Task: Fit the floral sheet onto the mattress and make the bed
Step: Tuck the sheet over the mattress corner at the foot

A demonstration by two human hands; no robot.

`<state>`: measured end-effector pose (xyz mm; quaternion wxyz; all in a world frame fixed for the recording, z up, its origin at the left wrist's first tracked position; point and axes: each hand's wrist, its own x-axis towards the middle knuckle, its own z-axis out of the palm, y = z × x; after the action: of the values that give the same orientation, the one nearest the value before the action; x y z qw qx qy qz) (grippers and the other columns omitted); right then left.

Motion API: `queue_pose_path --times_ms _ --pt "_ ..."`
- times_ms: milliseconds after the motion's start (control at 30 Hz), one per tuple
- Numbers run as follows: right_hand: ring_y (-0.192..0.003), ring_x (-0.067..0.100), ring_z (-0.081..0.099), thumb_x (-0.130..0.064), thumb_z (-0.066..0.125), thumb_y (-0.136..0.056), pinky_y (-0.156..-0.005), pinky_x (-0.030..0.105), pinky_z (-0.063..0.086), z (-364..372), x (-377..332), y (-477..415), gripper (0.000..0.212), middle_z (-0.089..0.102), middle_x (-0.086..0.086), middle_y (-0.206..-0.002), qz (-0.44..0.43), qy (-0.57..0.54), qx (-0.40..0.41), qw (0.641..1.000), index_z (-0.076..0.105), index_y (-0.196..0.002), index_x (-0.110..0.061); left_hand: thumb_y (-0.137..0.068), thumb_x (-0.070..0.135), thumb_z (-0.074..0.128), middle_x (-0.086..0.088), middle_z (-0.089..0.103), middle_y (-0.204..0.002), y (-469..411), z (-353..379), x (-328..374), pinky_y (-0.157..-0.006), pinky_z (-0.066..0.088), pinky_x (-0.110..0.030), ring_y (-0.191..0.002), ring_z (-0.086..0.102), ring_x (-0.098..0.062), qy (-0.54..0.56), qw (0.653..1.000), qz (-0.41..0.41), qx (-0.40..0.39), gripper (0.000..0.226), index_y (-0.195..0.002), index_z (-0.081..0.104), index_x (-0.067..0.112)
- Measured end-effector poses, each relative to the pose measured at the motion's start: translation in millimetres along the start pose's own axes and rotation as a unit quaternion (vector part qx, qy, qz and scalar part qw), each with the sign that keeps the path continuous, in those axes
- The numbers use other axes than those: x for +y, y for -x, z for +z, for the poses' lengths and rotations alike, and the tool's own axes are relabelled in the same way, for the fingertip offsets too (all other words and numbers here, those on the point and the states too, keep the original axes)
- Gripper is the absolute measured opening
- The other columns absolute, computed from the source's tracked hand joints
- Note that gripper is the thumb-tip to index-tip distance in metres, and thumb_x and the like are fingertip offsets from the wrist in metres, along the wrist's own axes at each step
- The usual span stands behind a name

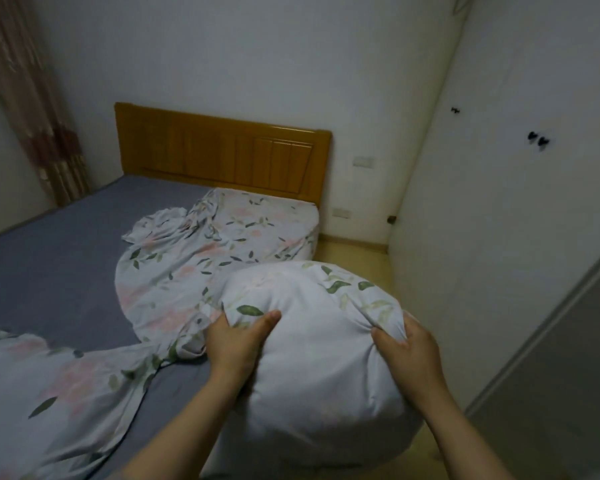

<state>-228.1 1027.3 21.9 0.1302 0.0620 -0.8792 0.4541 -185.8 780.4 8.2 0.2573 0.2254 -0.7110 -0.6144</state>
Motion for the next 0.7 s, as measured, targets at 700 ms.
queue_pose_path --times_ms 700 --pt "-0.087 0.023 0.061 -0.030 0.066 -0.079 -0.074 0.031 0.048 -12.0 141.9 -382.1 0.027 0.066 0.007 -0.096 0.035 0.029 -0.019 0.999 0.066 -0.096 -0.009 -0.057 0.041 0.086 -0.001 0.068 -0.106 -244.6 336.0 0.4 -0.091 0.045 -0.028 -0.098 0.062 -0.020 0.006 0.999 -0.050 -0.001 0.063 -0.109 0.067 0.011"
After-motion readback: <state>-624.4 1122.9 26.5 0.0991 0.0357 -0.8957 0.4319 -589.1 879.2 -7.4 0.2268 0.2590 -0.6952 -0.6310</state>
